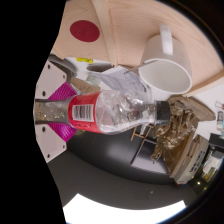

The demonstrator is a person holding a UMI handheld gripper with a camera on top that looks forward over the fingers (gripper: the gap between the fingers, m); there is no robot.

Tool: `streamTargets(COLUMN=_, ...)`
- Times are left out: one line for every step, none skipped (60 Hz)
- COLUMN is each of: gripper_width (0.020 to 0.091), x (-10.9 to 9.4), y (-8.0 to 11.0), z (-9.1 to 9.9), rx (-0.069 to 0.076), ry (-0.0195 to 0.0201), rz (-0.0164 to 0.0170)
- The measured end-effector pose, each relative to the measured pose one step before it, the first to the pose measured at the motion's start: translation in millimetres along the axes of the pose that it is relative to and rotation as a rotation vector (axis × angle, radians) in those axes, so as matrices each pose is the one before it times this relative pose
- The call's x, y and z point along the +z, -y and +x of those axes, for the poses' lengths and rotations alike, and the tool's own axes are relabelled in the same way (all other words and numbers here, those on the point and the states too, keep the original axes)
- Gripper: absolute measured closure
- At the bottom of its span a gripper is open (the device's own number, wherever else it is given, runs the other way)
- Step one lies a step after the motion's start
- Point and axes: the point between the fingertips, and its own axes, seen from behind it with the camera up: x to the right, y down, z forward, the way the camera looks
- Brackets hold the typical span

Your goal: Pour water

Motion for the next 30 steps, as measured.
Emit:
streamTargets(gripper_width=0.0872, x=-0.35, y=-1.57, z=-1.25, rx=0.0289, ry=0.01536, rz=-0.00464)
streamTargets(gripper_width=0.0871, x=0.07, y=-2.26, z=-1.02, rx=0.0276, ry=0.01121, rz=-0.00733)
streamTargets(gripper_width=0.0871, x=-0.05, y=-2.92, z=-0.52, rx=0.0310, ry=0.01015, rz=-0.00930)
streamTargets(gripper_width=0.0870, x=-0.50, y=-2.97, z=-0.42, rx=0.0345, ry=0.01097, rz=-0.01009)
streamTargets(gripper_width=0.0870, x=-1.17, y=-3.40, z=0.21, rx=0.0363, ry=0.00596, rz=-0.01167)
streamTargets(gripper_width=0.0872, x=-0.96, y=-2.71, z=-0.12, rx=0.0455, ry=0.01341, rz=-0.00858)
streamTargets(gripper_width=0.0871, x=-1.15, y=-2.45, z=-0.31, rx=0.0489, ry=0.01403, rz=-0.00839)
streamTargets(gripper_width=0.0871, x=-0.55, y=-2.07, z=-0.19, rx=0.0488, ry=0.01205, rz=-0.00721)
streamTargets(gripper_width=0.0870, x=-1.25, y=-3.65, z=-0.04, rx=0.0599, ry=0.02597, rz=-0.00663)
streamTargets(gripper_width=0.0871, x=-1.21, y=-3.20, z=-0.27, rx=0.0602, ry=0.02051, rz=-0.00970)
streamTargets(gripper_width=0.0871, x=-1.20, y=-2.84, z=-0.06, rx=0.0615, ry=0.01806, rz=-0.01020)
streamTargets(gripper_width=0.0870, x=-1.35, y=-2.39, z=0.37, rx=0.0621, ry=0.01697, rz=-0.00929)
streamTargets(gripper_width=0.0870, x=-1.60, y=-1.91, z=0.33, rx=0.0613, ry=0.01681, rz=-0.00755)
streamTargets(gripper_width=0.0872, x=-1.36, y=-1.47, z=-0.31, rx=0.0612, ry=0.01908, rz=-0.00554)
streamTargets(gripper_width=0.0870, x=-4.25, y=0.69, z=-1.82, rx=0.0556, ry=0.00238, rz=-0.00999)
streamTargets(gripper_width=0.0871, x=1.18, y=-3.07, z=1.38, rx=0.0629, ry=0.02866, rz=0.00028)
streamTargets(gripper_width=0.0870, x=-0.71, y=-1.13, z=0.33, rx=0.0613, ry=0.01688, rz=-0.00335)
streamTargets(gripper_width=0.0871, x=-0.82, y=-0.59, z=-0.01, rx=0.0585, ry=0.01699, rz=-0.00107)
streamTargets(gripper_width=0.0870, x=-1.18, y=0.00, z=-0.30, rx=0.0565, ry=0.01962, rz=0.00095)
streamTargets(gripper_width=0.0870, x=-0.93, y=-0.01, z=-1.02, rx=0.0554, ry=0.02075, rz=0.00096)
streamTargets(gripper_width=0.0870, x=-0.81, y=-0.62, z=-0.55, rx=0.0561, ry=0.01848, rz=-0.00138)
streamTargets(gripper_width=0.0870, x=-0.94, y=-1.28, z=-0.63, rx=0.0555, ry=0.01677, rz=-0.00276)
streamTargets(gripper_width=0.0871, x=-4.16, y=0.13, z=-4.54, rx=0.0518, ry=0.00951, rz=-0.00633)
streamTargets(gripper_width=0.0870, x=-1.08, y=-1.90, z=0.24, rx=0.0509, ry=0.02114, rz=-0.00465)
streamTargets(gripper_width=0.0870, x=1.11, y=-1.25, z=-3.18, rx=0.0467, ry=0.01735, rz=0.00136)
streamTargets(gripper_width=0.0870, x=0.35, y=-1.33, z=-1.31, rx=0.0478, ry=0.01816, rz=0.00169)
streamTargets(gripper_width=0.0871, x=0.18, y=-1.92, z=-1.01, rx=0.0450, ry=0.01613, rz=0.00046)
streamTargets(gripper_width=0.0869, x=0.49, y=-2.86, z=-0.73, rx=0.0408, ry=0.01422, rz=-0.00124)
streamTargets(gripper_width=0.0869, x=0.54, y=-2.94, z=-0.95, rx=0.0364, ry=0.01374, rz=-0.00165)
streamTargets(gripper_width=0.0869, x=0.67, y=-2.89, z=-1.51, rx=0.0370, ry=0.01576, rz=-0.00107)
